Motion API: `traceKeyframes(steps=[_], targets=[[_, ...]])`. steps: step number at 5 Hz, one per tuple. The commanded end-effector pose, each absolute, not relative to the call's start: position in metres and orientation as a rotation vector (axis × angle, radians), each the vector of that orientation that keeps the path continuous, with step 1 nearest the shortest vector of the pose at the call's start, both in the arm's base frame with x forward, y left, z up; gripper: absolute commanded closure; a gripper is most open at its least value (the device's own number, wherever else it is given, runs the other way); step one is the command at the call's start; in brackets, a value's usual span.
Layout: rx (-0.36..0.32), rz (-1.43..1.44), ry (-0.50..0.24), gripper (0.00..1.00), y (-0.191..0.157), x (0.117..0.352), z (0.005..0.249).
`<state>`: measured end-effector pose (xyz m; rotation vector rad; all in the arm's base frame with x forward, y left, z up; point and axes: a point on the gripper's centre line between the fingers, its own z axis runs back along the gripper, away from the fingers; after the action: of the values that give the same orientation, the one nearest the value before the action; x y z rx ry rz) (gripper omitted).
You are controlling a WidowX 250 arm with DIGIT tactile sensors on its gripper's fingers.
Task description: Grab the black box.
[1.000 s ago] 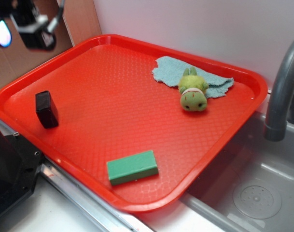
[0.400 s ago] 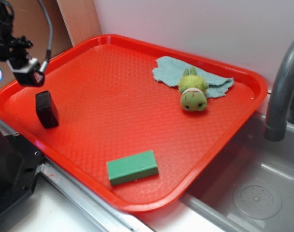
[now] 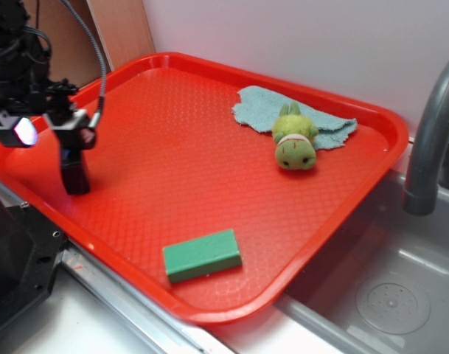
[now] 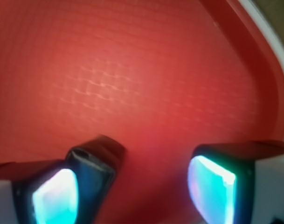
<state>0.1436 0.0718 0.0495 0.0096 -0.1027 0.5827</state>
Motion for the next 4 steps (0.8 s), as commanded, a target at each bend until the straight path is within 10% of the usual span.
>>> traceKeyframes(steps=[1, 2, 3, 4], targets=[[-0.018, 0.742, 0.027, 0.00, 0.073, 0.133, 0.024], [-0.016, 0.701, 0.043, 0.34, 0.071, 0.132, 0.021], [-0.009, 0.632, 0.038, 1.00, 0.071, 0.132, 0.022], [-0.003, 0.620, -0.010, 1.00, 0.074, 0.123, 0.050]])
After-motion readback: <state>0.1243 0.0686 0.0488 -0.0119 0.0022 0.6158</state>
